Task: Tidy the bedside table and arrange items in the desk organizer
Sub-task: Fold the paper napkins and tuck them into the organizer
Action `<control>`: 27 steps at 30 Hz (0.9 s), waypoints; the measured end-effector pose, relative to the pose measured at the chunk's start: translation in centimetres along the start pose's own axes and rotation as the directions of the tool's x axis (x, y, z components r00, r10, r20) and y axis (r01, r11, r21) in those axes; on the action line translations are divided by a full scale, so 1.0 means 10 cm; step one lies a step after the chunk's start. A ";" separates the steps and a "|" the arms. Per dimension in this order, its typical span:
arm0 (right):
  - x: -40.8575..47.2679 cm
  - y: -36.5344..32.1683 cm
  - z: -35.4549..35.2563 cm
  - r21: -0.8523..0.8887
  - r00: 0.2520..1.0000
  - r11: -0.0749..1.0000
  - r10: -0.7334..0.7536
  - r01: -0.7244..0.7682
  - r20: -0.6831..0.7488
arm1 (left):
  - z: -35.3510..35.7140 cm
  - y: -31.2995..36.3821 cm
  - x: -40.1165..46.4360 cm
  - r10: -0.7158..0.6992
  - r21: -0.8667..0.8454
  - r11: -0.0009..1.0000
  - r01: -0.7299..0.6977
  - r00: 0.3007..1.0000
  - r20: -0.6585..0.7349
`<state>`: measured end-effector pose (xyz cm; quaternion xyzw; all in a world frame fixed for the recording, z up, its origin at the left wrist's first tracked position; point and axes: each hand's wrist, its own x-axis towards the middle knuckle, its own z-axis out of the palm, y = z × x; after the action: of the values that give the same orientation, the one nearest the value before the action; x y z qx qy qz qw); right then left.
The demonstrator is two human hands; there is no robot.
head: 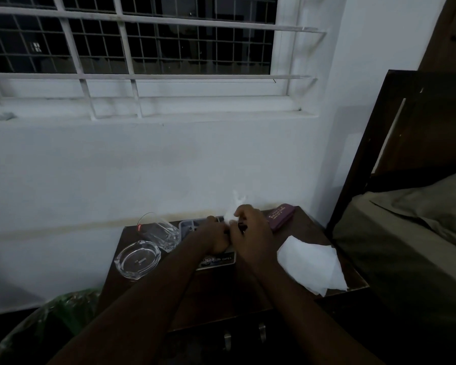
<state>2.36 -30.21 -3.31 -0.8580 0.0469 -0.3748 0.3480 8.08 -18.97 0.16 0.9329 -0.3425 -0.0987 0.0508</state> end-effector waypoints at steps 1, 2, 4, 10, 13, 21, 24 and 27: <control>0.01 -0.01 0.00 0.031 0.999 0.998 0.046 -0.046 -0.009 | -0.01 0.02 0.00 -0.012 -0.010 1.000 0.013 1.000 0.026; 0.04 -0.03 0.01 0.064 0.995 0.993 0.096 -0.096 0.007 | -0.02 0.04 0.00 -0.027 -0.035 0.999 0.028 0.999 0.035; 0.09 -0.05 0.01 0.103 0.976 0.973 0.200 -0.208 0.084 | -0.05 0.07 -0.01 -0.053 -0.108 0.993 0.053 0.999 0.000; 0.11 0.01 -0.03 -0.071 0.915 0.970 0.242 -0.232 0.322 | 0.03 0.10 -0.02 -0.277 -0.321 0.930 0.179 0.915 -0.294; 0.18 0.17 -0.14 0.223 0.870 0.888 0.295 -0.403 0.394 | 0.17 0.23 -0.06 -0.317 -0.243 0.945 0.221 0.803 -0.504; 0.24 1.58 -0.96 -0.441 0.832 0.828 0.489 -0.347 0.263 | 0.93 0.85 0.06 0.208 -0.087 0.960 -0.264 0.890 -0.405; 0.24 1.68 -0.94 -0.516 0.815 0.843 0.403 -0.153 0.416 | 1.22 0.86 0.12 0.048 -0.197 0.973 -0.121 0.940 -0.339; 0.31 1.67 -0.86 -0.553 0.789 0.832 0.372 -0.050 0.489 | 1.18 0.88 0.22 -0.009 -0.278 0.956 -0.095 0.936 -0.352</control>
<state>1.77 -48.69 -7.82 -0.9795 0.1362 -0.0268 0.1457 1.65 -27.41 -10.27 0.9102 -0.3302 0.0206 0.2493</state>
